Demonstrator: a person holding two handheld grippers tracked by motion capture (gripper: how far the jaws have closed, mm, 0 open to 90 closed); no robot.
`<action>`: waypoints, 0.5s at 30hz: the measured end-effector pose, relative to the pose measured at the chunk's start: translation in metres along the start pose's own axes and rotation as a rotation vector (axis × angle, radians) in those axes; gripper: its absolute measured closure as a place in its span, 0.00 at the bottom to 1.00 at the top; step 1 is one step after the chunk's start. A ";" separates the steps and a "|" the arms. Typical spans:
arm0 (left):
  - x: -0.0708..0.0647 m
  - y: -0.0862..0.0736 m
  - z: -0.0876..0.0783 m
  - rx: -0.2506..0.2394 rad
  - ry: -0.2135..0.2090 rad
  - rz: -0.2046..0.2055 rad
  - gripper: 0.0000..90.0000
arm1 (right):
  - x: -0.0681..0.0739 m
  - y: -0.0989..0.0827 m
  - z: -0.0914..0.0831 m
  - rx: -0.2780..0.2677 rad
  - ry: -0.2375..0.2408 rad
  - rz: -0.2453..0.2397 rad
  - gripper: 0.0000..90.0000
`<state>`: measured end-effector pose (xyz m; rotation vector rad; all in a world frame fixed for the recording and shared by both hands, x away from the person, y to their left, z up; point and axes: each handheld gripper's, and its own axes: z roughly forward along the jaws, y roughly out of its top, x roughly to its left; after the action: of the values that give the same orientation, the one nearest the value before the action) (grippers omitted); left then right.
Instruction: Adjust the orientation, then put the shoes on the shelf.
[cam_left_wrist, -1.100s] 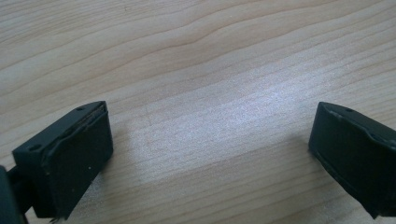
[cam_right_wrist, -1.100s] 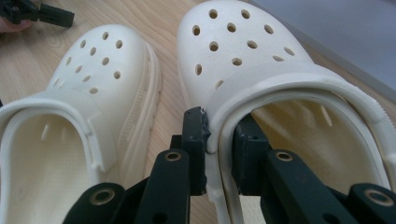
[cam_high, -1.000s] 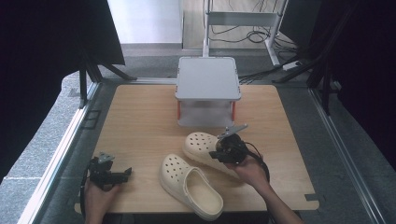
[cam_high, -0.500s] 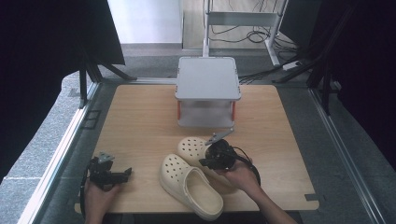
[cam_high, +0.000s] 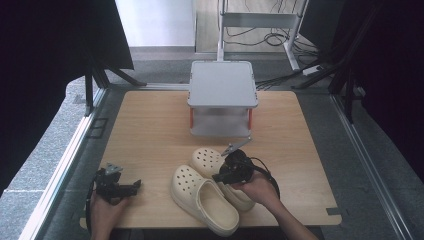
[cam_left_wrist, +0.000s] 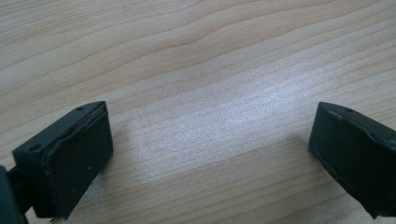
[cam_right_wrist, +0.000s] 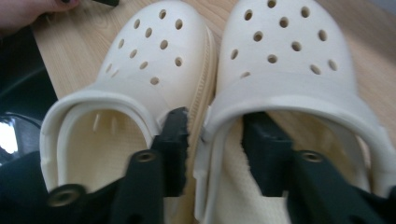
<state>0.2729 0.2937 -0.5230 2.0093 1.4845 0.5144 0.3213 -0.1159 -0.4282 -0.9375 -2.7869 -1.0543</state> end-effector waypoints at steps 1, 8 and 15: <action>0.000 0.000 0.000 0.000 0.000 0.000 0.00 | 0.000 -0.001 -0.002 0.001 -0.009 -0.008 0.63; 0.000 0.000 0.000 0.004 0.001 0.002 0.00 | -0.005 -0.009 -0.017 -0.008 -0.021 -0.036 0.51; 0.000 0.000 0.000 0.003 0.001 0.002 0.00 | -0.002 -0.016 -0.026 -0.009 -0.009 -0.077 0.44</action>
<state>0.2725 0.2936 -0.5228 2.0135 1.4850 0.5143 0.3092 -0.1423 -0.4183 -0.8436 -2.8493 -1.0750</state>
